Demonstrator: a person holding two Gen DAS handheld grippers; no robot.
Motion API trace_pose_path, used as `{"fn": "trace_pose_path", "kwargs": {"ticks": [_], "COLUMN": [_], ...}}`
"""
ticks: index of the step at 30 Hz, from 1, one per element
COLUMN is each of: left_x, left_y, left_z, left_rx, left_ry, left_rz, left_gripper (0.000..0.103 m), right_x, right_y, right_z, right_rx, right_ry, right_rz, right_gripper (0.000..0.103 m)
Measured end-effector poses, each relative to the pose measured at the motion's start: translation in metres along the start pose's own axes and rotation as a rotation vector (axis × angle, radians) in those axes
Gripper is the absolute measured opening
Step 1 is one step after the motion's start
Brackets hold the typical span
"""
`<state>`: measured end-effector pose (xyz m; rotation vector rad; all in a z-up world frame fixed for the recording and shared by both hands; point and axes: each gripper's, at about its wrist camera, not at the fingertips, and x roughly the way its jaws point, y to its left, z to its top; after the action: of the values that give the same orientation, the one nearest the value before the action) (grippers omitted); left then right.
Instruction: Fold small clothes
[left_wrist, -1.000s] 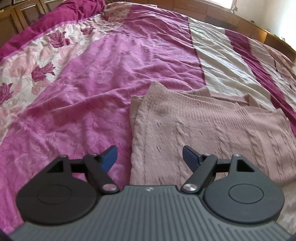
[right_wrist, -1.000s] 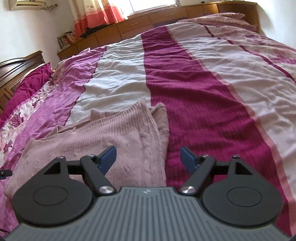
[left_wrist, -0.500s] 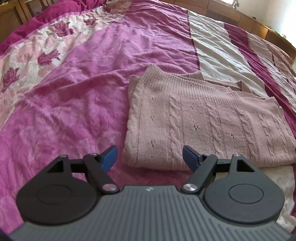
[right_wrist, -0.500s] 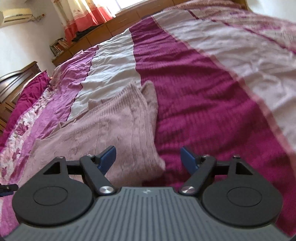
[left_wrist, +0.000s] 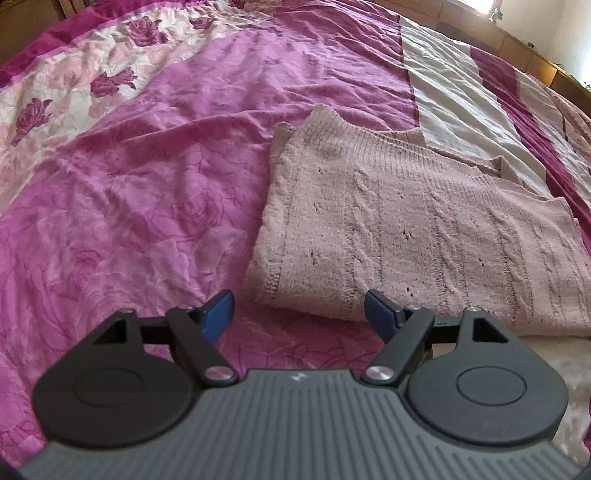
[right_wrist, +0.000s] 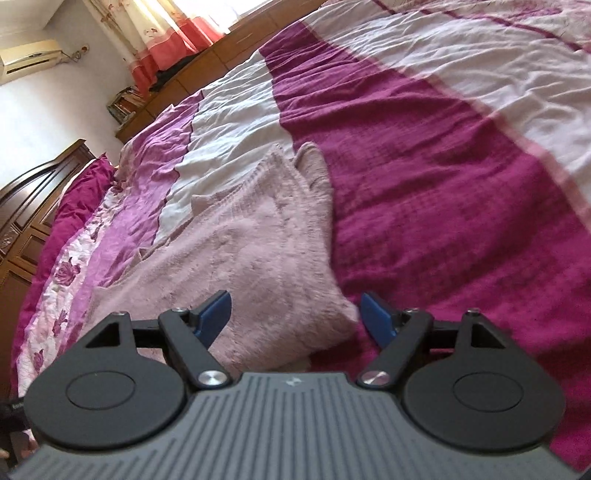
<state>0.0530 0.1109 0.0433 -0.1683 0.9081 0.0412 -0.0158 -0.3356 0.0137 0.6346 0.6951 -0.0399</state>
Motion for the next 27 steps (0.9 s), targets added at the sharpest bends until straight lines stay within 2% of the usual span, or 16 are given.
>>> {"fn": "trace_pose_path", "kwargs": {"ticks": [5, 18, 20, 23, 27], "left_x": [0.002, 0.007, 0.007, 0.006, 0.008], "left_y": [-0.003, -0.004, -0.005, -0.005, -0.004], "left_z": [-0.002, -0.004, -0.005, -0.005, -0.005], "left_rx": [0.023, 0.035, 0.042, 0.045, 0.039], "left_ry": [0.0, 0.004, 0.002, 0.002, 0.004], "left_rz": [0.006, 0.013, 0.016, 0.016, 0.014], "left_gripper": [0.079, 0.079, 0.079, 0.079, 0.079], "right_x": [0.014, 0.028, 0.03, 0.033, 0.036], "right_y": [0.009, 0.004, 0.006, 0.01, 0.014], "right_z": [0.006, 0.015, 0.016, 0.017, 0.017], "right_rx": [-0.007, 0.116, 0.12, 0.103, 0.087], "right_ry": [0.011, 0.015, 0.017, 0.024, 0.029], "right_rz": [0.009, 0.086, 0.094, 0.095, 0.103], "right_gripper": [0.083, 0.084, 0.081, 0.069, 0.068]}}
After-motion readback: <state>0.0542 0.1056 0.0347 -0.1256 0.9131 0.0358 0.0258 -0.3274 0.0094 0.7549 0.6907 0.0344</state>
